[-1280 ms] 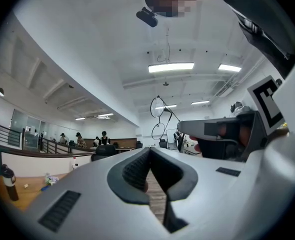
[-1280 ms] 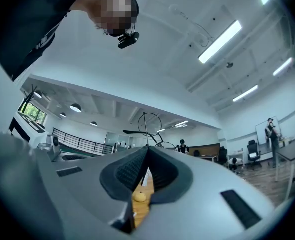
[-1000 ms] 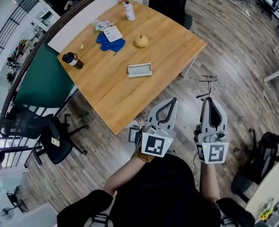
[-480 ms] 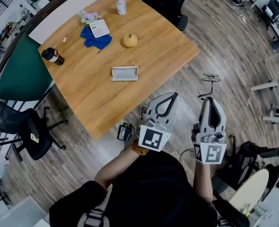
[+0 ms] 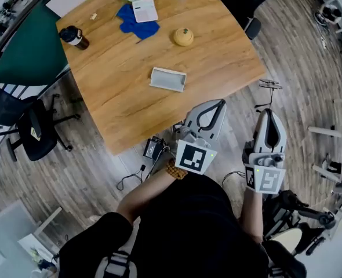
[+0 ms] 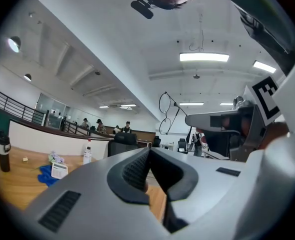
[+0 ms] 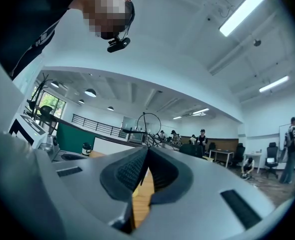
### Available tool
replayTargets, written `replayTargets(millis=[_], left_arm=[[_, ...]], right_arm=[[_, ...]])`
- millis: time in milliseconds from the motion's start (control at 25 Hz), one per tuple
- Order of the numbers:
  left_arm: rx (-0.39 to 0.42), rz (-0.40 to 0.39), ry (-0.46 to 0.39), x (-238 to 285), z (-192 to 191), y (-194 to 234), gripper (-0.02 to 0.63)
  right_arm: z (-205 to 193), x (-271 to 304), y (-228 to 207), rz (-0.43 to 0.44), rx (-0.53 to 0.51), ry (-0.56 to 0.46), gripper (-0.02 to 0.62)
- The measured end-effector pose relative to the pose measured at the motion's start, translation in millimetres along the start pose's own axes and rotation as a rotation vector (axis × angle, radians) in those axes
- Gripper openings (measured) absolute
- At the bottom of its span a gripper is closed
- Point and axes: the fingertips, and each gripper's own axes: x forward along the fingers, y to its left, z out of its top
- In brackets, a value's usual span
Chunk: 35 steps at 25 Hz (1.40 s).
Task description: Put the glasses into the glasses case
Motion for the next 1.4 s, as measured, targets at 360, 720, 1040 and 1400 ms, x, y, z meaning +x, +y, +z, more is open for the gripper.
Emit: replayTargets(millis=[360, 720, 1040, 1400], left_arm=[[-0.024, 0.135, -0.058, 13, 3, 58, 0.021], [-0.043, 0.202, -0.105, 27, 17, 92, 0.021], [-0.007, 0.247, -0.126, 20, 30, 109, 0.021], [0.031, 0.288, -0.122, 2, 28, 106, 0.021]], right_arm=[[27, 80, 28, 0.137, -0.058, -0.038, 0.012], [29, 123, 41, 0.246, -0.063, -0.084, 0.012], [50, 146, 60, 0.293, -0.058, -0.128, 0.012], [-5, 160, 83, 0.414, -0.029, -0.081, 0.012]])
